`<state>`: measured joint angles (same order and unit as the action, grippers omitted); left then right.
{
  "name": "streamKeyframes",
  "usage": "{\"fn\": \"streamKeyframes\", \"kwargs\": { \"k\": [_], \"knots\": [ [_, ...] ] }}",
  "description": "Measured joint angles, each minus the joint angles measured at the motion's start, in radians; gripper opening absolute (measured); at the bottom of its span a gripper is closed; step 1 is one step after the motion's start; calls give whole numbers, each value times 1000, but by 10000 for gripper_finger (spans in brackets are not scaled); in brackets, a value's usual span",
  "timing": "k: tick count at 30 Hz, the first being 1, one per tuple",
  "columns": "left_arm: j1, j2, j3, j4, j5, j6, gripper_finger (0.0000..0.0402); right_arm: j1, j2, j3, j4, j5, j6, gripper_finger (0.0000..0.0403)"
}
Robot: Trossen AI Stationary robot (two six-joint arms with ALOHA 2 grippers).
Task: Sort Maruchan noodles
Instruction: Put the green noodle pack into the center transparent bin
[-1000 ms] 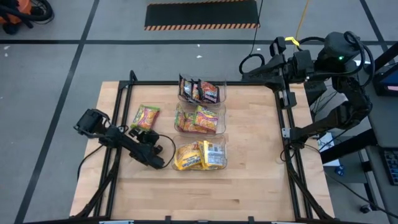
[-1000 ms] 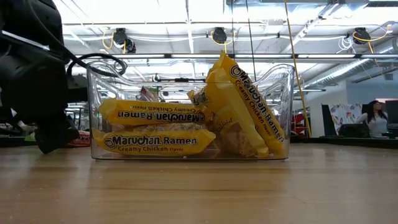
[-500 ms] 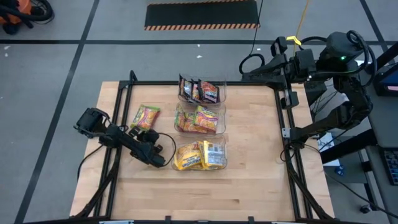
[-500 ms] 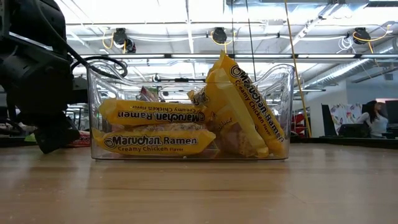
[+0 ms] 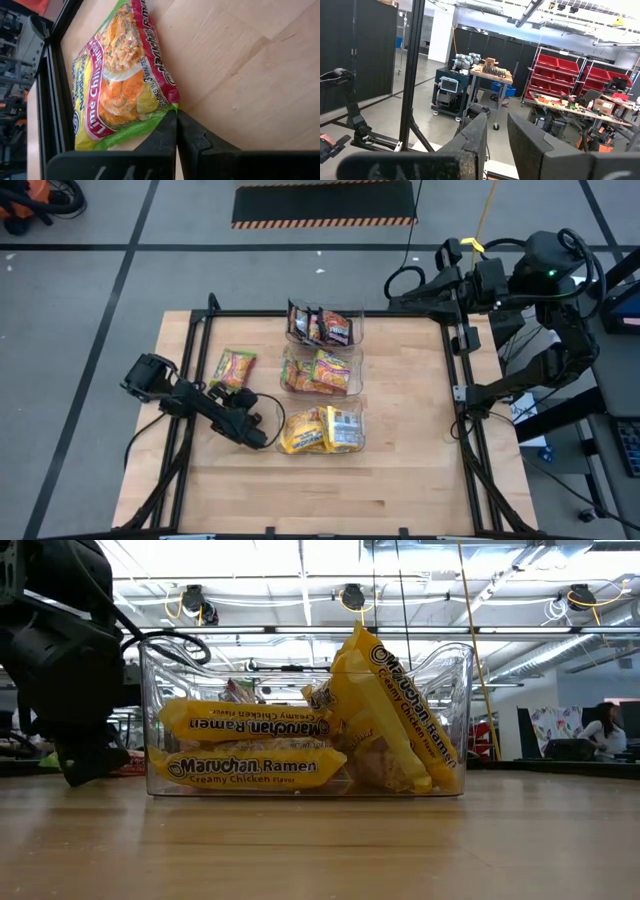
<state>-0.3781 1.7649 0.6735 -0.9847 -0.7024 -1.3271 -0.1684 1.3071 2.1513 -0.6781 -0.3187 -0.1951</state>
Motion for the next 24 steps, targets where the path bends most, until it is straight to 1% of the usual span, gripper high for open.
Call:
{"fn": "streamKeyframes", "kwargs": {
  "k": [12, 18, 24],
  "knots": [
    [0, -241, 3, -67, -6, -10, 1, 0, 0, 0, -8, 1, 54, 71],
    [-2, -321, 4, -96, -9, -13, 1, 0, 0, 0, -9, 1, 66, 71],
    [-2, -404, 12, -160, -2, -18, 1, 0, 0, 0, -30, 2, 83, 70]
  ]
}}
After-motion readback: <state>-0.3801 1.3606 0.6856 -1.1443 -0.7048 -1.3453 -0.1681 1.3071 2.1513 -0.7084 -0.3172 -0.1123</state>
